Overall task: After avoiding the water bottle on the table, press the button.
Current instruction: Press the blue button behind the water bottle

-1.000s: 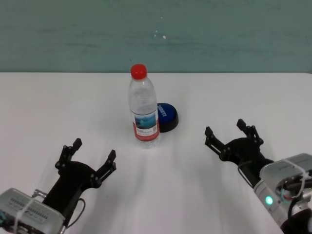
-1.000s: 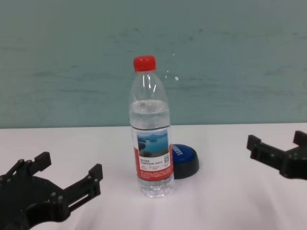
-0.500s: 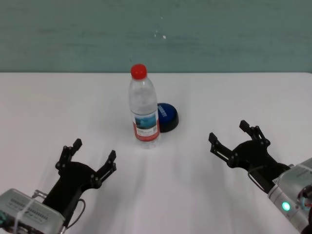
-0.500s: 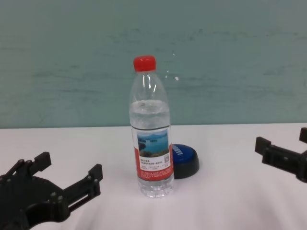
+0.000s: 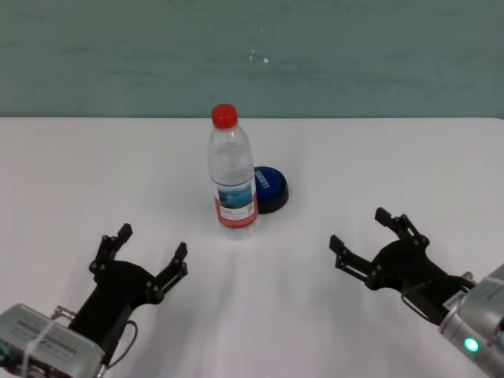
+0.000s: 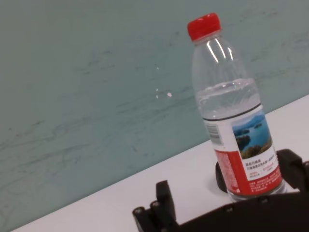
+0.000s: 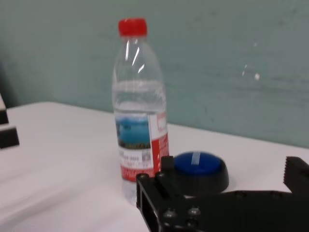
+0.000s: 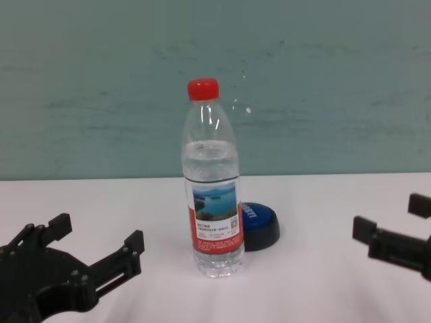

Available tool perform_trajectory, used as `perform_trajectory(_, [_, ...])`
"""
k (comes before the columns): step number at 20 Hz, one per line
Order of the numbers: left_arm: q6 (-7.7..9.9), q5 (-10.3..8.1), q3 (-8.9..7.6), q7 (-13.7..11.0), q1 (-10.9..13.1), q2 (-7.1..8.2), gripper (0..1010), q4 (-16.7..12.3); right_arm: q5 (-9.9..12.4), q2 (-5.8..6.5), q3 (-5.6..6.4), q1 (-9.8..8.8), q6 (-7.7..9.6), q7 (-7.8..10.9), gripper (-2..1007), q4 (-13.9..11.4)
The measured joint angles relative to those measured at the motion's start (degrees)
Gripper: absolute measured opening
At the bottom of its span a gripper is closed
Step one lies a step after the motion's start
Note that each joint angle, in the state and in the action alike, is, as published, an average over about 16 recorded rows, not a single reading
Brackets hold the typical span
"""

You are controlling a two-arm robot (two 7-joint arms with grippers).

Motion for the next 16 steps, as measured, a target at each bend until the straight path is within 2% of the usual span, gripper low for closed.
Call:
perform_trajectory(6, [0.00,0.00,0.00,0.00,0.00,0.00,1000,0.00,-0.69,0.80,-1.04,0.29,0.78,-0.50,1004,0.90])
perform_trajectory(11, [0.00,-0.01,0.00,0.00,0.00,0.00,1000,0.00,-2.19,0.49,-1.71,0.71,1.36,-1.82,1004,1.80])
perform_trajectory(16, [0.00,-0.01,0.00,0.00,0.00,0.00,1000,0.00,-3.88,-0.15,-2.06,0.92,1.22,-2.74,1004,2.44])
